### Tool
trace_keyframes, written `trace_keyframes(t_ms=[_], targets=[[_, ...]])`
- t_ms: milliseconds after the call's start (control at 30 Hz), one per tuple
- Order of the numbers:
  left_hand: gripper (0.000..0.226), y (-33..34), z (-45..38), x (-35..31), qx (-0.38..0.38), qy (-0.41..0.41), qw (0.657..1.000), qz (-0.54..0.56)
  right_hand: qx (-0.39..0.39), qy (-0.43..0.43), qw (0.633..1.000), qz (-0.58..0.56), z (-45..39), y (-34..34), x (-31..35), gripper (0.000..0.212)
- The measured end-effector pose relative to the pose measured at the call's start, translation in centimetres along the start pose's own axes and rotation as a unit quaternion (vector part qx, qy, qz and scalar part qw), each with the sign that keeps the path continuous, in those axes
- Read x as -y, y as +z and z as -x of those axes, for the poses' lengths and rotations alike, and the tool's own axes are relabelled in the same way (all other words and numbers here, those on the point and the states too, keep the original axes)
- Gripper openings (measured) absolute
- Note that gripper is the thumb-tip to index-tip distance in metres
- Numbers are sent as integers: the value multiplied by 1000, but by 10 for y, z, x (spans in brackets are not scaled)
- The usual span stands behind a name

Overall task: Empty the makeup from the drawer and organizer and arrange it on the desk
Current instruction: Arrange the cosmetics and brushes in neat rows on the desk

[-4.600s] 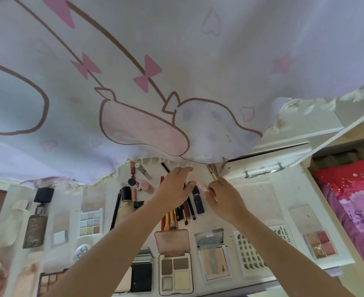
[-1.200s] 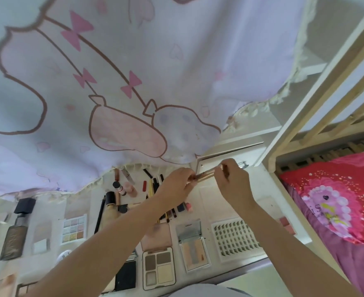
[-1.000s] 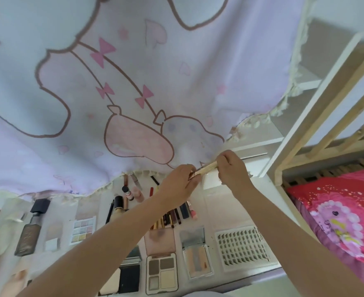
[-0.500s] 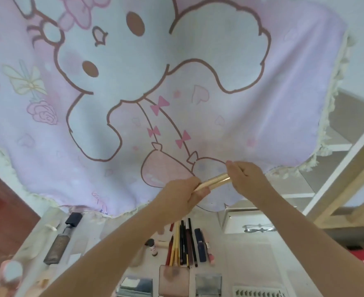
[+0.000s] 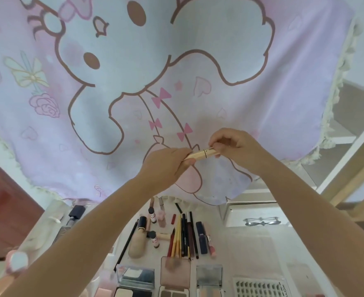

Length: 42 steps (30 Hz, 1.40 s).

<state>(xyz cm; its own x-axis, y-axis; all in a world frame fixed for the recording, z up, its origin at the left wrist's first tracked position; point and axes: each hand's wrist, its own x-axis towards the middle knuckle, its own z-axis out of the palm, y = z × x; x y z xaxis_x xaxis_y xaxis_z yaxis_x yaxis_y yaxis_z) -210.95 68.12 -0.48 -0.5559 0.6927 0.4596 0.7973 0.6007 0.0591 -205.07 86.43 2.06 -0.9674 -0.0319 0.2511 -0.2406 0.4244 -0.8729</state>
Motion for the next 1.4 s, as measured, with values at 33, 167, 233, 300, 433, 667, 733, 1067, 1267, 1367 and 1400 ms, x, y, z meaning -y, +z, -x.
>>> trace_keyframes(t_ms=[33, 167, 233, 300, 433, 667, 733, 1067, 1267, 1367, 1400], targets=[[57, 1, 1, 1, -26, 9, 1000, -14, 0, 17, 999, -29, 0, 1, 0, 22], [39, 7, 2, 6, -67, 18, 996, -51, 15, 95, 995, 19, -3, 4, -6, 32], [32, 6, 1, 7, -74, 38, 994, -68, 4, 54, 999, -7, -2, 6, -9, 27], [43, 5, -1, 10, -91, 43, 994, -54, 12, 5, 999, -45, 1, 5, -14, 28], [63, 7, 0, 11, -111, 51, 992, -17, 59, 51, 992, -97, 2, 3, -13, 21], [66, 7, -4, 13, -141, 52, 989, 17, 12, -43, 999, -20, 3, 5, -13, 30], [66, 7, -3, 14, -140, 55, 988, 21, 41, -29, 998, -47, 2, 4, -11, 38], [62, 13, -4, 21, -132, 67, 989, 13, 78, 21, 995, -64, 1, -2, -7, 39], [65, 9, -6, 22, -104, 79, 991, 15, 32, 21, 998, 57, -6, 2, -5, 25], [67, 9, -6, 25, -103, 60, 990, 76, 41, -24, 999, -2, -5, -3, -11, 36], [66, 9, -5, 26, -101, 61, 990, 77, 60, -21, 998, -26, -5, -4, -11, 41]])
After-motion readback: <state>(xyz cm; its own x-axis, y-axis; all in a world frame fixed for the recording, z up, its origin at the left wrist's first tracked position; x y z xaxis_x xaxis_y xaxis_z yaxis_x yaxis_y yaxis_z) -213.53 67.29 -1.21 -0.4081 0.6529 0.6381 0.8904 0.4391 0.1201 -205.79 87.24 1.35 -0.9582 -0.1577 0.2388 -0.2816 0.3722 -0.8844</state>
